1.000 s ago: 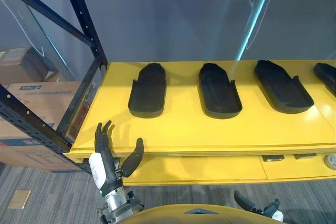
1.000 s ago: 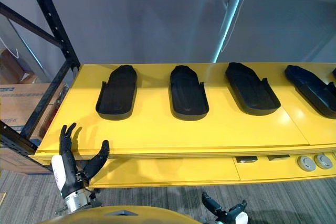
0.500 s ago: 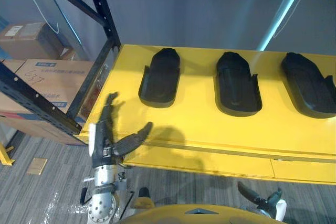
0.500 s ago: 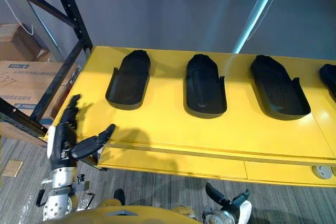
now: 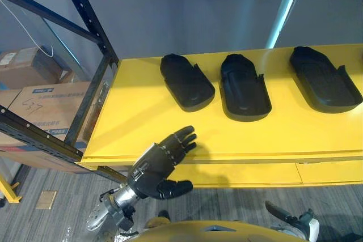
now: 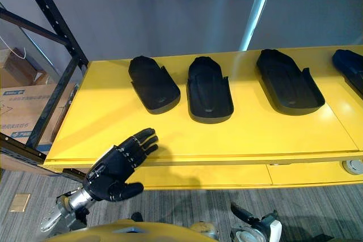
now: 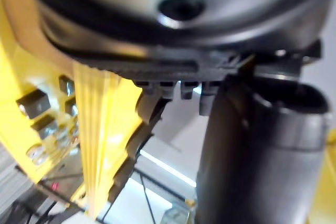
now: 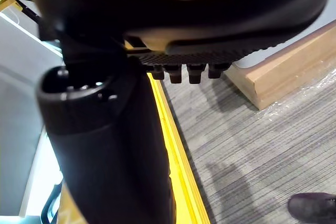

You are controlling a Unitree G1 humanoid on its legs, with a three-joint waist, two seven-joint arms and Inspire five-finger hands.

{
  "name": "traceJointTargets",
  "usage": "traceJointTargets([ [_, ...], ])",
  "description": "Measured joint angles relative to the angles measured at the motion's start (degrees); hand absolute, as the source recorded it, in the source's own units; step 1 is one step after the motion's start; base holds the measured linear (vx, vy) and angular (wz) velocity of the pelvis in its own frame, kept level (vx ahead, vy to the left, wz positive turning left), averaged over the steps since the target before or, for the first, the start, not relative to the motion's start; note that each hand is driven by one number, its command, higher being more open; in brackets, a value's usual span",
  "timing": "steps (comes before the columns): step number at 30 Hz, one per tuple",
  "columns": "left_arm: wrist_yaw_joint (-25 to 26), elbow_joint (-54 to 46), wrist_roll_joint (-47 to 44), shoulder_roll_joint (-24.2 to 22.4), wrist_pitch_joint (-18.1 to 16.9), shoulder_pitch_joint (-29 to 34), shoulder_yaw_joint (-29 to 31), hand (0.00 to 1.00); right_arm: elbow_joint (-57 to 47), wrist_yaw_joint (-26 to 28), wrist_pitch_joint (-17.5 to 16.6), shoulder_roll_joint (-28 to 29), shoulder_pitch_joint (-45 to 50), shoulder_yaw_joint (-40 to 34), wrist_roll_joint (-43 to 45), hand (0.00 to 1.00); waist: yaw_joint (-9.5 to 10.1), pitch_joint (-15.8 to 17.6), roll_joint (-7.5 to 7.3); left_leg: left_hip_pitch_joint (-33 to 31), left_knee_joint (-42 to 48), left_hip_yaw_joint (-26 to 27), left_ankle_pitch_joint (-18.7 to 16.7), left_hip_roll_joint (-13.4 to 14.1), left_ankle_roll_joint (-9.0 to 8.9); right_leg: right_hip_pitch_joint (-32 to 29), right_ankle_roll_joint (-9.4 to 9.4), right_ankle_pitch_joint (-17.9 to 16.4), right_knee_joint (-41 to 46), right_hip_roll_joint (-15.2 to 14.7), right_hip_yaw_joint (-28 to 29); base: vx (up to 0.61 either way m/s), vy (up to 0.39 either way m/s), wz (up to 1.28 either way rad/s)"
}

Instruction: Walk over and take three plastic housings, then place them on the shelf

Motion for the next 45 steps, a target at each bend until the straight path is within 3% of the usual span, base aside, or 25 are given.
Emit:
traceJointTargets([
  [5, -3.6, -0.8, -1.6, 0.1, 5.2, -3.3, 0.9, 1.0, -0.1, 0.4, 1.4, -0.1, 0.4, 0.0, 0.0, 1.0, -0.47, -0.7, 0.32, 0.0, -0.4, 0.0, 0.4, 0.1, -0.1, -0.1, 0.6, 0.4, -0.2, 0.1, 0.0, -0.01, 0.001, -0.01],
  [10, -6.5, -0.8, -1.8, 0.2, 8.3, -4.0, 4.1, 1.0, -0.4, 0.8, 2.8, 0.0, 0.7, 0.0, 0.0, 1.0, -1.24, -1.5, -0.66, 0.1, -1.0, 0.3, 0.5, 0.0, -0.18, -0.2, 0.74, 0.6, -0.6, 0.2, 0.2, 0.01, 0.004, -0.01],
  [14, -7.1, -0.8, -1.6, 0.4, 9.7, -4.1, 4.8, 1.0, -2.3, 1.3, 1.1, 0.9, 1.4, 0.3, 0.1, 1.0, -1.22, -2.0, -1.22, 0.4, -1.5, 0.6, 0.5, -0.1, -0.23, -0.1, 0.66, 0.7, -1.0, 0.2, 0.2, 0.02, 0.006, -0.02],
  [15, -6.9, -0.8, -1.6, 0.4, 9.7, -4.1, 4.8, 1.0, -5.5, 0.7, 0.3, 1.5, 2.2, 1.7, -0.1, 1.0, -1.23, -2.0, -1.24, 0.4, -1.6, 0.7, 0.5, -0.1, -0.23, -0.1, 0.68, 0.8, -1.0, 0.2, 0.4, 0.03, 0.015, -0.1],
  [18, -0.7, -4.9, -4.8, -3.6, 7.5, -3.5, 10.2, 1.0, -19.9, -5.9, -6.3, 4.2, 4.6, 3.7, -1.8, 1.0, -1.19, -1.7, -1.63, 0.2, -1.5, 1.4, 0.5, -0.1, -0.24, -0.1, 0.56, 1.6, -1.6, 0.3, 1.2, 0.0, 0.018, -0.08],
  [23, 1.8, -13.0, -12.3, -9.7, 2.8, -3.4, 20.6, 1.0, -38.6, -12.8, -8.8, 6.4, 6.4, 1.4, -8.4, 1.0, -0.97, -1.4, -2.12, 0.2, -1.3, 1.9, 0.5, 0.0, -0.23, 0.0, 0.61, 1.9, -1.6, 0.4, 1.5, -0.03, 0.006, -0.02],
  [26, 1.6, -16.9, -15.5, -11.5, 1.6, -3.5, 23.2, 1.0, -40.6, -14.3, -6.9, 7.4, 7.2, 0.4, -11.6, 1.0, -0.63, -1.2, -2.41, 0.2, -1.3, 2.0, 0.5, 0.1, -0.23, 0.0, 0.63, 2.2, -2.0, 0.5, 1.6, 0.0, 0.002, -0.03],
  [29, 3.3, -20.4, -15.4, -12.6, 1.4, -3.8, 25.2, 1.0, -46.4, -15.2, -1.7, 9.2, 7.3, 0.3, -13.9, 1.0, -0.94, -1.2, -2.05, 0.8, -1.2, 3.3, 0.5, 0.1, -0.23, -0.1, 0.6, 2.8, -2.6, 0.7, 3.0, -0.01, 0.013, -0.19],
  [32, 6.0, -22.2, -15.4, -12.7, 1.4, -5.1, 26.1, 1.0, -51.2, -15.2, 1.2, 9.4, 8.7, 0.3, -15.6, 1.0, -1.34, -1.3, -1.59, 0.9, -1.0, 3.5, 0.3, 0.1, -0.16, -0.1, 0.72, 2.9, -2.6, 0.7, 3.3, 0.0, 0.011, -0.09],
  [36, 9.6, -22.7, -15.4, -14.8, 1.4, -6.5, 27.8, 1.0, -62.7, -16.3, 0.9, 9.2, 9.2, -1.7, -16.2, 1.0, -1.96, -1.3, -1.54, 0.8, 0.4, 4.5, -0.7, 0.4, -0.14, -0.5, 0.69, 3.3, -2.6, 0.8, 4.7, -0.01, 0.006, -0.18],
  [39, 11.8, -22.7, -15.4, -15.3, 1.7, -6.5, 27.9, 1.0, -74.1, -17.3, -3.9, 4.6, 5.9, -3.7, -17.8, 1.0, -2.62, -1.5, -2.25, 0.3, 0.9, 5.0, -0.9, 0.6, -0.04, -1.2, 0.58, 3.7, -2.7, 0.8, 5.2, -0.02, 0.006, -0.07],
  [42, 13.0, -22.7, -15.1, -15.7, 1.7, -6.5, 28.0, 1.0, -76.9, -17.1, -3.8, 2.4, 2.9, -5.0, -19.6, 1.0, -2.72, -2.2, -3.91, -0.2, 0.7, 5.1, -0.7, 1.0, 0.03, -1.7, 0.38, 4.0, -3.1, 1.3, 5.1, 0.0, -0.006, -0.01],
  [45, 14.0, -22.7, -14.9, -16.0, 1.7, -6.4, 28.0, 1.0, -74.4, -16.7, -1.4, 3.2, 2.1, -4.9, -15.0, 1.0, -2.58, -2.6, -5.21, 0.0, 0.5, 5.7, -0.5, 0.9, -0.27, -1.7, 0.36, 4.3, -3.5, 1.4, 5.4, 0.0, -0.003, -0.03],
])
